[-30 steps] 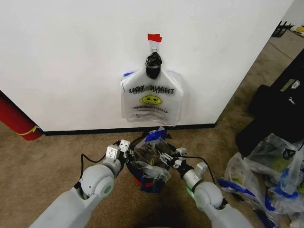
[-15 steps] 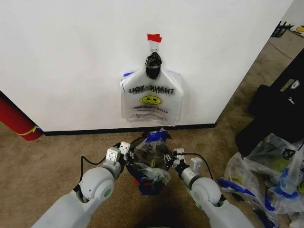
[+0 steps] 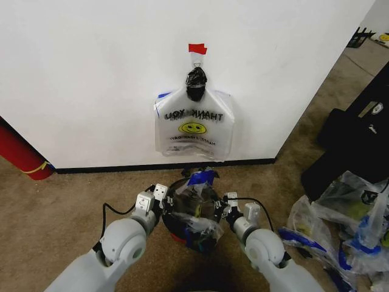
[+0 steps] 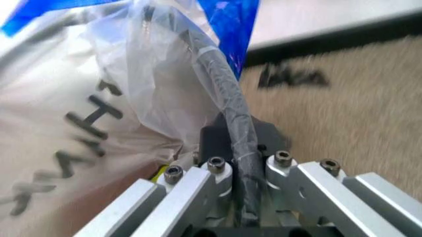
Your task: Pick up the garbage bag from the wall and place it over the trash bin.
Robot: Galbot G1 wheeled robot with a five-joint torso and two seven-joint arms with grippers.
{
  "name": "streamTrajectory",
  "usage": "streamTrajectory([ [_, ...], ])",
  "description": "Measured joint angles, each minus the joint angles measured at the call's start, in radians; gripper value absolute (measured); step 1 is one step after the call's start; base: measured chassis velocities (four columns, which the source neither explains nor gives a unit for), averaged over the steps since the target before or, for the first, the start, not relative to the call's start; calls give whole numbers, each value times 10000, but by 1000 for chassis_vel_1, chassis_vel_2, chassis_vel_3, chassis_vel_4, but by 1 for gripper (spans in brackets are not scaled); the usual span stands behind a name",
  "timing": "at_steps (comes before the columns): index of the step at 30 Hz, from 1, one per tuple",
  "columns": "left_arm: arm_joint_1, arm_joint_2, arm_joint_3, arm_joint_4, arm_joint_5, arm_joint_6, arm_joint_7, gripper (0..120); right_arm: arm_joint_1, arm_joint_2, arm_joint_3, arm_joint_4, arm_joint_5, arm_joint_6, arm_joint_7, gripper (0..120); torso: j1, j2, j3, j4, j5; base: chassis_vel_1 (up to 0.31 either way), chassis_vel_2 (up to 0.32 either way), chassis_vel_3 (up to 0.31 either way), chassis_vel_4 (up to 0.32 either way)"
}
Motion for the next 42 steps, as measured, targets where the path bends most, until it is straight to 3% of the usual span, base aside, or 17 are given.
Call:
streamTrajectory([
  [6, 867, -308, -89, -765, 747, -493, 0, 0, -765, 267, 626, 55, -180, 1283, -794, 0, 0, 0, -1, -4, -5, 0, 0, 0, 0],
  [12, 1172, -127, -437, -795, 1901, -932, -44, 0, -1638, -203, 1589, 368, -56, 2337, -2301, 0, -1, 0, -2, -7, -4, 0, 0, 0, 0],
  [19, 1227, 62, -727, -454, 2299, -1061, -61, 0, -2057, -593, 2465, 755, 273, 2668, -2882, 0, 0, 0, -2, -6, -6, 0, 0, 0, 0],
  [30, 1545, 97, -644, -551, 2388, -1366, -3, 0, -2208, -508, 2621, 1051, 570, 2481, -2616, 0, 0, 0, -2, -5, -6, 0, 0, 0, 0],
  [36, 1801, 136, -700, -699, 2437, -1317, 46, 20, -2098, -365, 2547, 896, 531, 2915, -2782, 0, 0, 0, -2, -5, -6, 0, 0, 0, 0],
  [42, 2030, -46, -1466, -1233, 1892, -1322, -206, 46, -1825, -117, 2509, 633, 775, 3566, -2371, 0, 1, 0, -1, -6, -6, 0, 0, 0, 0],
])
